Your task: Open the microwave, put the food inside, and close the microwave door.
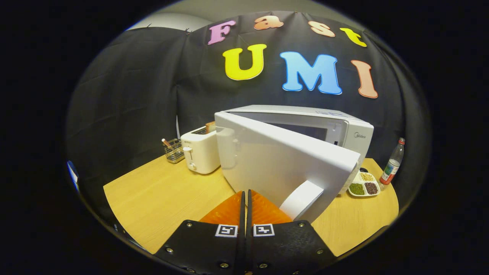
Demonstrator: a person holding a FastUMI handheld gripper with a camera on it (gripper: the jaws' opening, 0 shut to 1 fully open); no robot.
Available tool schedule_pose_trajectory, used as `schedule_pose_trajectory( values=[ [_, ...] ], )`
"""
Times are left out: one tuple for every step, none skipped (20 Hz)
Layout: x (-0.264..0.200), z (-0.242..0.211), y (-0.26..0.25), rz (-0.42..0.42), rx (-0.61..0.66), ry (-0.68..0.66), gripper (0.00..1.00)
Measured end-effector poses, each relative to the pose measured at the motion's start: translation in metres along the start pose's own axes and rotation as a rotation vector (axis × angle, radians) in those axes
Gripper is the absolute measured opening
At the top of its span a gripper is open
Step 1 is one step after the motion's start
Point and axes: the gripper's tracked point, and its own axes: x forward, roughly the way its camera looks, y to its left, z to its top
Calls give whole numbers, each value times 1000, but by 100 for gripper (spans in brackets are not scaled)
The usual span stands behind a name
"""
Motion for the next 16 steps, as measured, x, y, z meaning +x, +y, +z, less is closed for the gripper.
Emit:
schedule_pose_trajectory(
  values=[
    [4, 1, -9, -16, 7, 0, 1],
    [5, 7, -18, -31, 18, -4, 1],
    [8, 9, -25, -48, 28, -9, 1],
    [11, 11, -33, -64, 35, -11, 1],
    [15, 12, -40, -80, 41, -14, 1],
    [19, 16, -46, -96, 49, -18, 1],
    [23, 18, -52, -111, 57, -23, 1],
    [26, 21, -58, -126, 64, -27, 1],
    [30, 25, -64, -141, 69, -32, 1],
    [33, 28, -69, -158, 74, -38, 1],
    [38, 31, -75, -174, 77, -44, 1],
    [43, 35, -80, -190, 81, -47, 1],
    [49, 37, -83, -195, 90, -49, 1],
    [54, 39, -87, -212, 90, -50, 1],
    [59, 43, -93, -230, 93, -51, 1],
    [63, 45, -98, -246, 102, -53, 1]
  ],
)
